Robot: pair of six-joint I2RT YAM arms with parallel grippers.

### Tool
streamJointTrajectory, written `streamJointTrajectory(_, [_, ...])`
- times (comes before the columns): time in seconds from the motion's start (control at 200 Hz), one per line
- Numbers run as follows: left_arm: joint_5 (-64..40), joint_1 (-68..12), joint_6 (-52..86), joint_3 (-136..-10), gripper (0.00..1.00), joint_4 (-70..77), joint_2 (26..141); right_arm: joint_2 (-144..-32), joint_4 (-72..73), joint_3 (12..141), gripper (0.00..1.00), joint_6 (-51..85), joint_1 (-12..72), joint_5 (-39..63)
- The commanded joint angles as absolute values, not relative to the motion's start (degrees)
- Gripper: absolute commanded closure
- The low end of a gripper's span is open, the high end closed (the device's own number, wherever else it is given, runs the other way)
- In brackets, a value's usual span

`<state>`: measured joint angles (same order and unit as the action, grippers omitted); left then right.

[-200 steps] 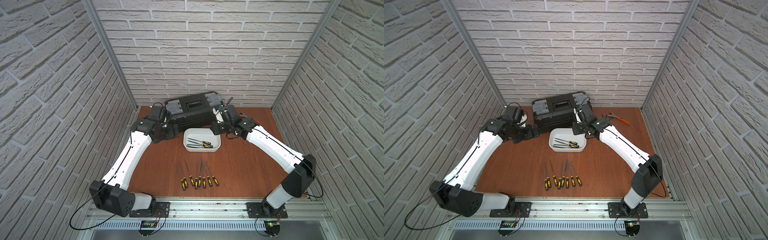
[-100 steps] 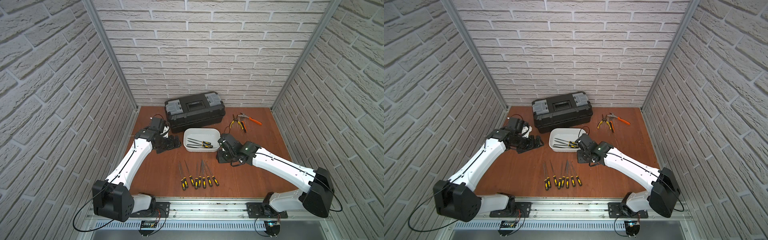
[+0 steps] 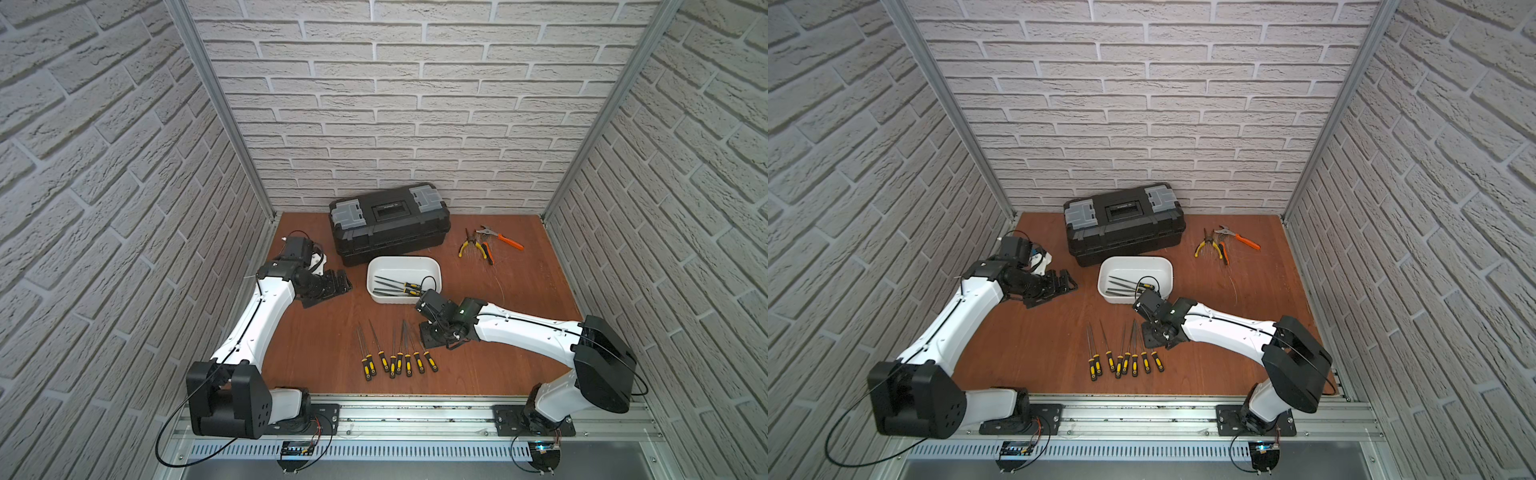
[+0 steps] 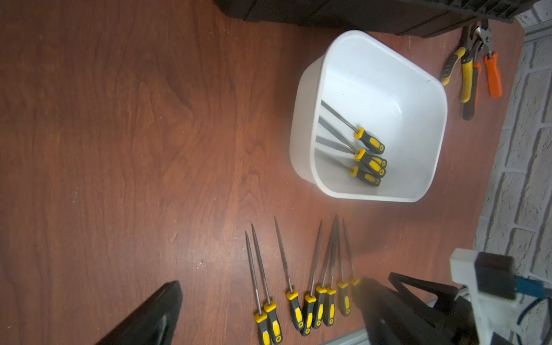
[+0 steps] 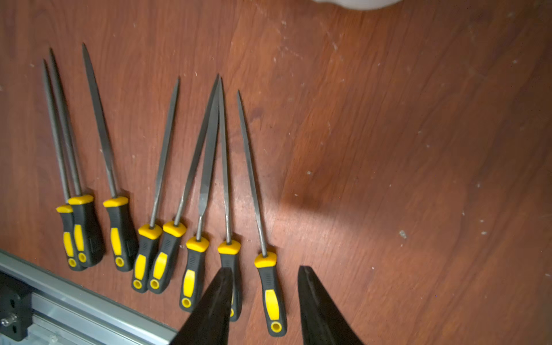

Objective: Put the file tool into the storage box
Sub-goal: Pick up the file tool from the center of the board.

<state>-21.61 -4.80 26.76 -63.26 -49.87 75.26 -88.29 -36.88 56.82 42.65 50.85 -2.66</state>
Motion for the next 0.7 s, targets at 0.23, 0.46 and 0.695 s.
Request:
streamJointTrajectory(0.23, [-25.1, -4.4, 25.9, -70.8, 0.02, -48.5, 83.3, -84.9, -35.5, 50.9, 0.58, 38.9, 52.9, 0.3])
streamJointTrajectory(0.46, [-25.8, -4.4, 25.8, -72.8, 0.02, -48.6, 85.3, -89.5, -35.4, 53.7, 0.58, 38.0, 53.7, 0.4])
streamJointTrajectory(0.695, [-26.3, -4.4, 25.5, -72.4, 0.02, -49.4, 85.1, -93.7, -36.3, 55.0, 0.59, 37.6, 54.2, -0.3])
